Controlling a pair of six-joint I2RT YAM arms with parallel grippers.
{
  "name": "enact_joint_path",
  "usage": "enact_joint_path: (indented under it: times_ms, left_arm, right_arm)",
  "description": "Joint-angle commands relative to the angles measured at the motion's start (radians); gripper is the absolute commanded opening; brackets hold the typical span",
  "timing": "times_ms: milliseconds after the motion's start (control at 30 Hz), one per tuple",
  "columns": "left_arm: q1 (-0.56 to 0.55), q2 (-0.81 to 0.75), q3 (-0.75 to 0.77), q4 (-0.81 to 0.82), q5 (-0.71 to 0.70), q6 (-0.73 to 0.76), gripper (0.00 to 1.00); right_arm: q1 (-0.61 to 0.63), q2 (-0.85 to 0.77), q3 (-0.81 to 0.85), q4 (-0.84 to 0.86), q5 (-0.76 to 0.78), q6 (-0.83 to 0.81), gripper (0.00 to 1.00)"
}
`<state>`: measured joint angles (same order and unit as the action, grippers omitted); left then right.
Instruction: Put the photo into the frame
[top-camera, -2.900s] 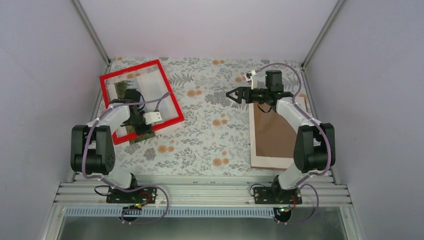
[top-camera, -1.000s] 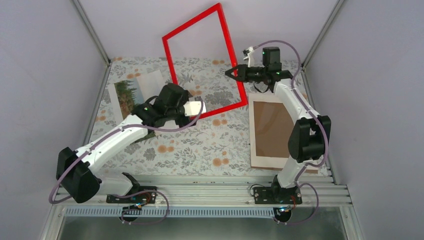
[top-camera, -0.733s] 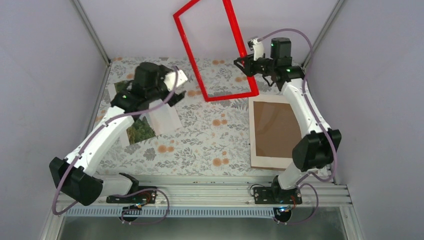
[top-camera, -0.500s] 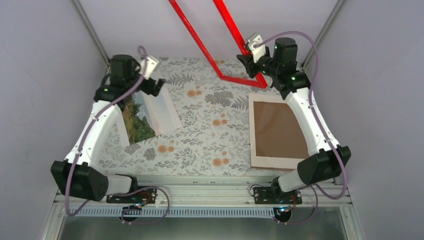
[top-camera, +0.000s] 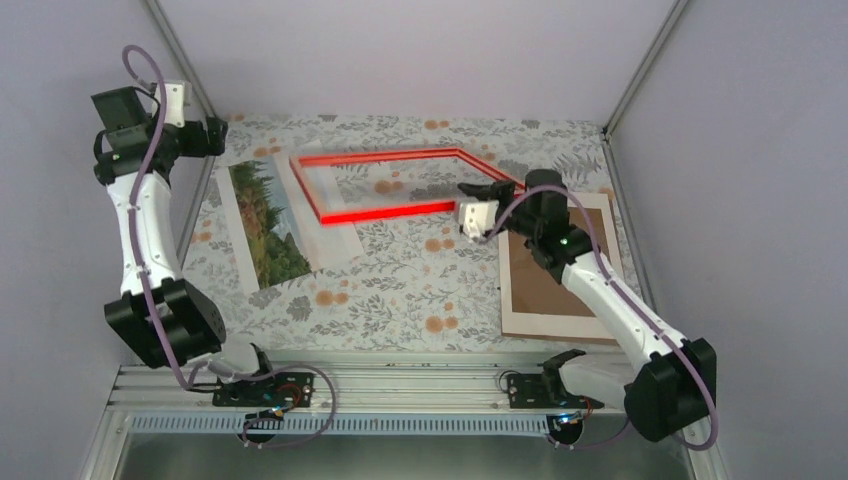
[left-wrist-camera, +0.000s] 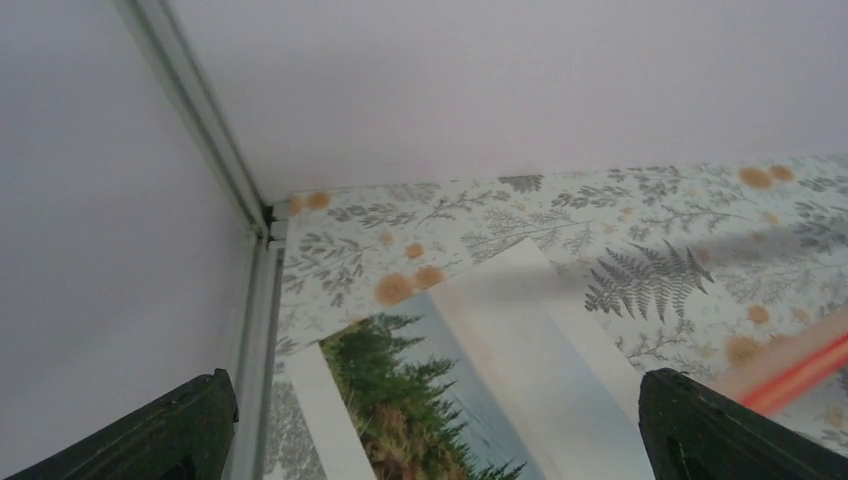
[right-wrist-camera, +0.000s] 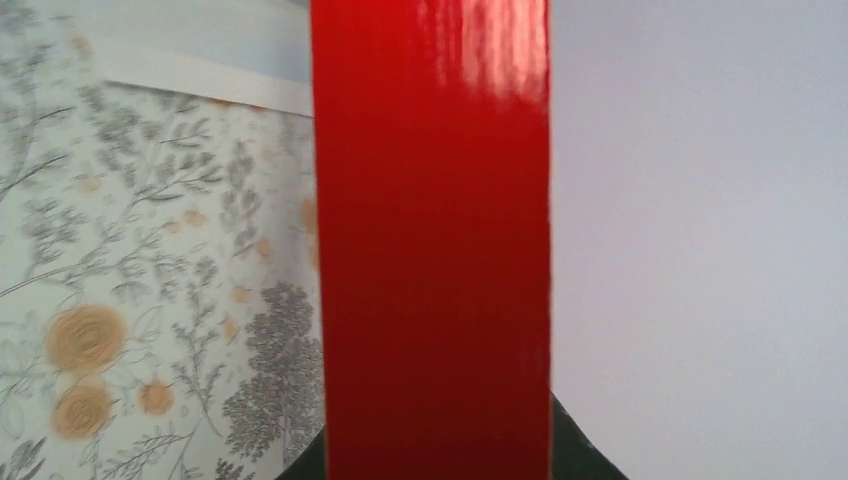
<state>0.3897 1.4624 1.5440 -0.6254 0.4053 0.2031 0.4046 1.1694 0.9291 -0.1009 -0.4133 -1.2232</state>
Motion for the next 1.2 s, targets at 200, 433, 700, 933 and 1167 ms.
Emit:
enact_joint_path:
  times_ms: [200, 433, 700, 933, 1167]
  left_arm:
    - [-0.226, 0.213, 0.114, -0.292, 0.21, 0.317, 0.97]
    - [-0.417, 0.308, 0.063, -0.374, 0.259, 0.359, 0.92]
    - [-0.52, 0.357, -0.041, -0.324, 0.217, 0.32, 0.87]
    - [-0.565, 0.44, -0.027, -0.293, 0.197, 0.233, 0.76]
    - [-0.565, 0.448, -0.04, -0.212, 0.209, 0.133, 0.21]
  right_arm:
    - [-0.008, -0.227, -0.294, 0.331, -0.365, -0.427, 0.03]
    - [-0.009, -0.278, -0.394, 0.309, -0.451, -0.589, 0.03]
    - [-0.009, -0.287, -0.411, 0.286, -0.447, -0.618, 0.03]
    - [-0.009, -0.273, -0.422, 0.271, -0.426, -0.635, 0.03]
    - [-0.009, -0.258, -0.432, 0.278, -0.375, -0.642, 0.04]
